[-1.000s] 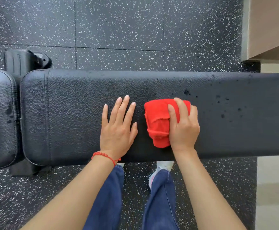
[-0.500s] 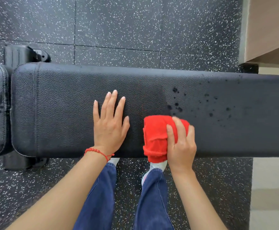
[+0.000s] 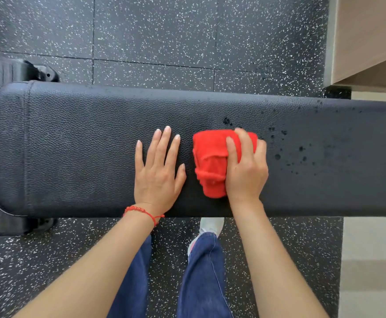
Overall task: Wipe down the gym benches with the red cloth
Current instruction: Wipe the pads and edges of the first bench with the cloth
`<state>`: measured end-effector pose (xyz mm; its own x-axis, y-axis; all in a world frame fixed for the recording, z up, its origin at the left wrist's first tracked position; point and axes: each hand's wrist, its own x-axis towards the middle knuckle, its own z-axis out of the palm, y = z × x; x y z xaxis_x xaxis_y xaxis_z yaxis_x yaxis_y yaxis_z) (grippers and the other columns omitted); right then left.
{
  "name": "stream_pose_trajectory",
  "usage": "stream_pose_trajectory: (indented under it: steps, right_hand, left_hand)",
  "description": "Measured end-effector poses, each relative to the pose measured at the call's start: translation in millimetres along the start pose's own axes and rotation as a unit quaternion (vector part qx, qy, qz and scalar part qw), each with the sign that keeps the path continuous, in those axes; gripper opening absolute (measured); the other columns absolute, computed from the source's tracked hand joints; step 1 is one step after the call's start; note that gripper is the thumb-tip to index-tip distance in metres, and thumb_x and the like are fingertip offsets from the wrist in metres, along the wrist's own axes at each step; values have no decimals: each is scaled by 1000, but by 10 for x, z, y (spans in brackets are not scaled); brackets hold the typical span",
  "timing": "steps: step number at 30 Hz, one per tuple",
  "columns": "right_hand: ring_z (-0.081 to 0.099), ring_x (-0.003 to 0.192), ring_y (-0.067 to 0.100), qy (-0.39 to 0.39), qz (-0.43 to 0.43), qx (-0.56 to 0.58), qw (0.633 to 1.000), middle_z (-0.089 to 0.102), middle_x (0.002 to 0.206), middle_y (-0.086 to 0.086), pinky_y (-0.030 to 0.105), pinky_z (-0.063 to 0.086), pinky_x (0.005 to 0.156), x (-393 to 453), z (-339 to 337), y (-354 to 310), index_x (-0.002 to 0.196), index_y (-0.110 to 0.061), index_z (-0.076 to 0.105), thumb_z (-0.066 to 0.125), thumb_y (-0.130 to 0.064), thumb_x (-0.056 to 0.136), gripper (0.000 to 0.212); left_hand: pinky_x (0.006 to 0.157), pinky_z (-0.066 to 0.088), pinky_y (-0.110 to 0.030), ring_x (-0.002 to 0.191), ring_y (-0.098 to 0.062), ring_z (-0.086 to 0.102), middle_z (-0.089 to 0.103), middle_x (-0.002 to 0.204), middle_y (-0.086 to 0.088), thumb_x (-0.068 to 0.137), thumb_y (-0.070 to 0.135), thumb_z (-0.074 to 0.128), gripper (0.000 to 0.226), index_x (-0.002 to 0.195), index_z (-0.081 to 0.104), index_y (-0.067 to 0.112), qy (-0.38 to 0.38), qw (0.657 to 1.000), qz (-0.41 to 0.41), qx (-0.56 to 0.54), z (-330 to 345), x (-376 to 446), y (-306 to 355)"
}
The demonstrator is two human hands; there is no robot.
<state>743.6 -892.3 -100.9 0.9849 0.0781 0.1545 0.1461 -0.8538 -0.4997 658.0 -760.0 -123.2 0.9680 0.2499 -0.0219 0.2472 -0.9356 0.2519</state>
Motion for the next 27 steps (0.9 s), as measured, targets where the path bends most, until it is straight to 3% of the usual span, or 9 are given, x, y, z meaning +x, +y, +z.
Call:
stream_pose_trajectory:
  steps: [7, 14, 19, 27]
  right_hand:
    - [57, 83, 40, -13, 0, -9, 1000, 56, 100, 22, 42, 46, 63, 687, 158, -12, 117, -14, 60, 48, -36, 93, 35]
    - [61, 74, 38, -26, -22, 8, 999, 59, 91, 23, 38, 50, 58, 86, -126, 218, 109, -7, 65, 51, -31, 90, 33]
    - [63, 74, 32, -49, -32, -5, 998, 60, 87, 20, 30, 45, 67, -506, -395, 554, 105, -5, 66, 46, -33, 93, 37]
    - [63, 69, 33, -48, -42, 0, 998, 60, 83, 19, 34, 51, 54, -117, -361, 590, 103, -7, 68, 53, -29, 88, 30]
  left_hand:
    - [110, 17, -55, 136, -30, 31, 35, 147, -15, 89, 29, 40, 54, 137, 43, 5, -2, 1000, -8, 7, 2, 0, 8]
    - [109, 18, -57, 134, -34, 33, 38, 144, -19, 88, 25, 41, 52, 133, 47, 1, 8, 1000, -20, -19, -57, 24, 69]
    - [109, 17, -55, 134, -33, 34, 40, 143, -17, 88, 24, 43, 51, 133, 47, 1, 32, 999, -19, -32, -46, 84, 295]
    - [109, 18, -55, 136, -31, 31, 35, 146, -16, 90, 26, 42, 52, 136, 44, 4, 0, 1000, 11, 5, 135, 111, 505]
